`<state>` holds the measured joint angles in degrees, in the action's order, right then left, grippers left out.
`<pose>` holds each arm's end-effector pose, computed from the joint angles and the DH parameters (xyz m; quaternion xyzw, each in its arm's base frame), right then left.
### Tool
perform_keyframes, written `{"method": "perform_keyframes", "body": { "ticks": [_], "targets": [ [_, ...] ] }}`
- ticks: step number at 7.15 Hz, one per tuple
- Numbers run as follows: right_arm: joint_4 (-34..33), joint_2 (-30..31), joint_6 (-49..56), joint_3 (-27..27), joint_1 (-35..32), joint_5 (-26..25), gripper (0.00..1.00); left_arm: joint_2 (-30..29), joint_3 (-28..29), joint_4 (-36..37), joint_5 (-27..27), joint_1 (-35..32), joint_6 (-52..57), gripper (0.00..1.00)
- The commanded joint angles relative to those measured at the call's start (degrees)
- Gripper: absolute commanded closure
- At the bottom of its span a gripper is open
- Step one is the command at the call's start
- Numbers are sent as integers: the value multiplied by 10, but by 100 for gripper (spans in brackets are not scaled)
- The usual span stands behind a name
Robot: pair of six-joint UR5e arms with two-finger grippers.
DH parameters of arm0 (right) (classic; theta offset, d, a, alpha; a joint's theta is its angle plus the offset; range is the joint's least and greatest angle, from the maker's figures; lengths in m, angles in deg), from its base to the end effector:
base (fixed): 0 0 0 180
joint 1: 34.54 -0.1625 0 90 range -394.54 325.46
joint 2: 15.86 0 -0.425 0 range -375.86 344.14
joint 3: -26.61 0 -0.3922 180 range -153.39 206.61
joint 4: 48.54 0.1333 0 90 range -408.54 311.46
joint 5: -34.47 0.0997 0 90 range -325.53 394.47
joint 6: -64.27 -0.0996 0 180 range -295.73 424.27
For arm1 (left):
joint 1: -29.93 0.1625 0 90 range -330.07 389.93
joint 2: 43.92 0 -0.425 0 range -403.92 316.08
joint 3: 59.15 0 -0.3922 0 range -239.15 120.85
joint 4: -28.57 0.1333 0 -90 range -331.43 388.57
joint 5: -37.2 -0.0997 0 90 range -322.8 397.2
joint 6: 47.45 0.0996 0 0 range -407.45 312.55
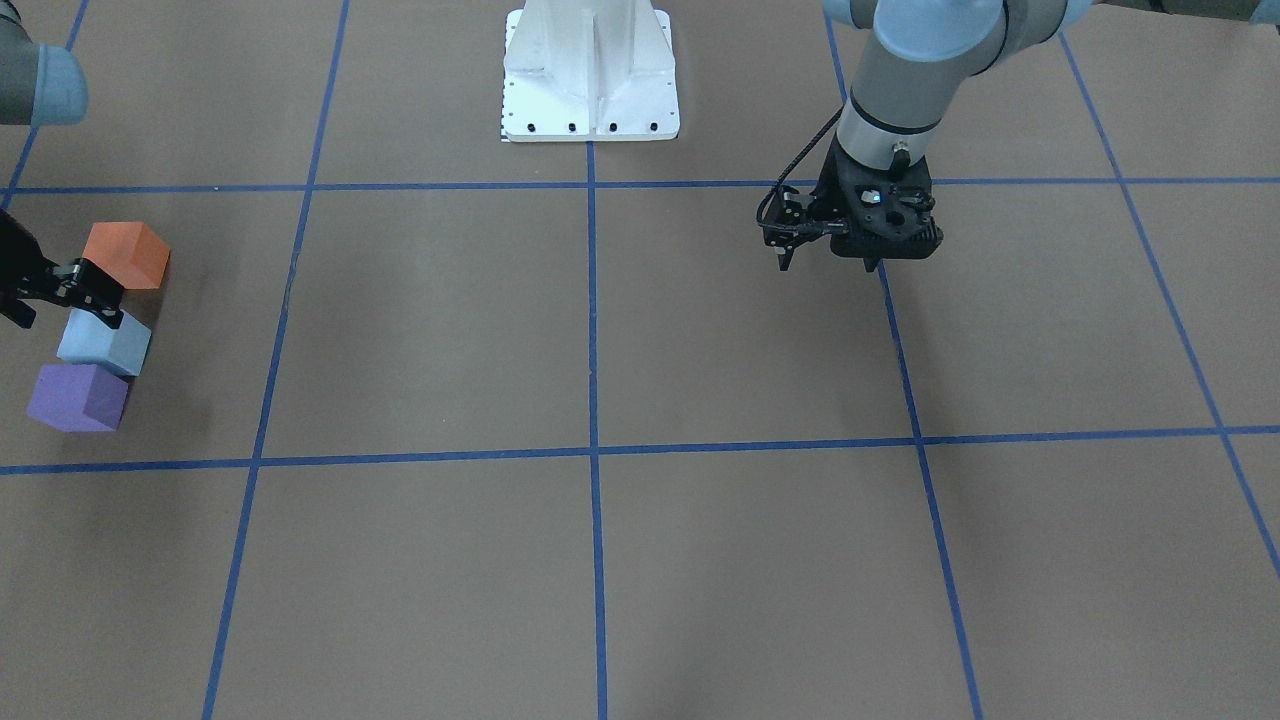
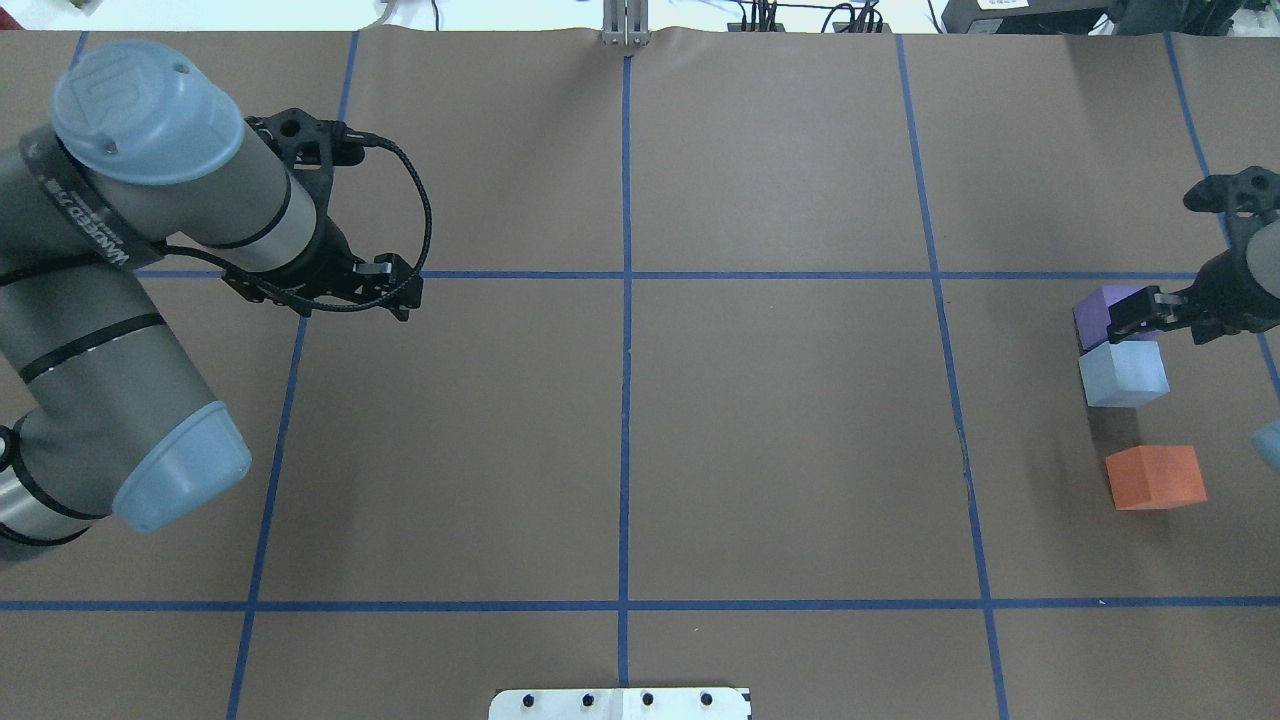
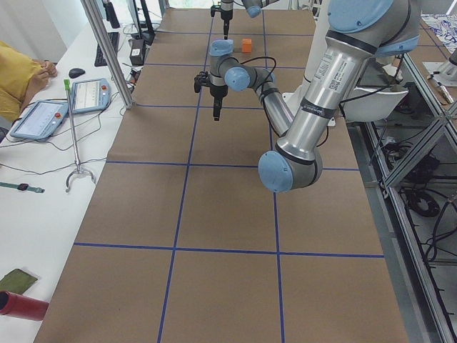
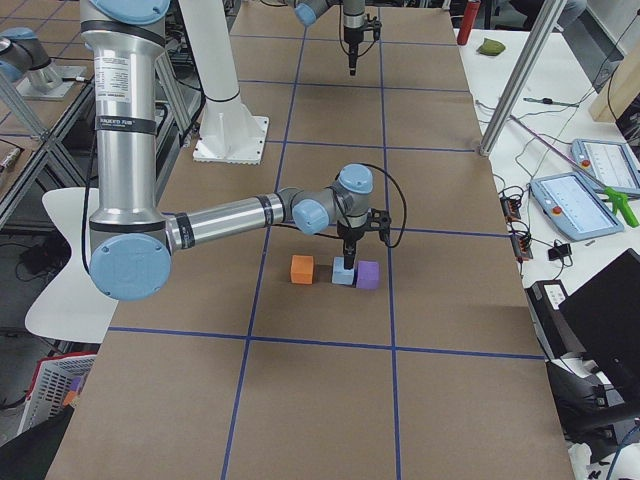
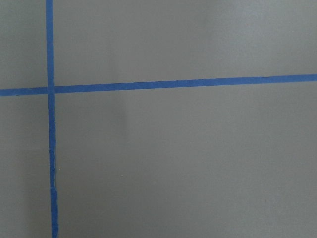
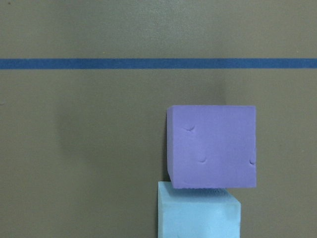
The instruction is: Place blue block between orange and purple blocks
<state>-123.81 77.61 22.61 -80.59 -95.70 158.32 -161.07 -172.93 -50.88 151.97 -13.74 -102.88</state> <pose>-0.1645 -0.4601 0.5188 0.0292 -0.3662 0.0324 0.9295 0.3532 -0.4637 0.2405 0.0565 0.3885 0.0011 0.9197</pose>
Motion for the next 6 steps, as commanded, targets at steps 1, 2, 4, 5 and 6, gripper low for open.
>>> {"method": "perform_keyframes", "body": {
  "ticks": [1, 2, 4, 5, 6],
  "targets": [
    [-9, 8, 34, -25, -77, 30, 0, 44, -28, 2, 2, -37, 69, 1],
    [-15, 12, 88, -20, -128, 63, 0, 86, -44, -1, 16, -76, 135, 1],
    [-119, 3, 241, -20, -215, 89, 0, 158, -36, -5, 85, -191, 313, 1],
    [-154, 1, 297, -20, -242, 90, 0, 171, 6, -6, 113, -259, 420, 1],
    [-166, 1, 313, -20, -250, 101, 0, 172, 70, -7, 156, -329, 535, 1]
  ]
}}
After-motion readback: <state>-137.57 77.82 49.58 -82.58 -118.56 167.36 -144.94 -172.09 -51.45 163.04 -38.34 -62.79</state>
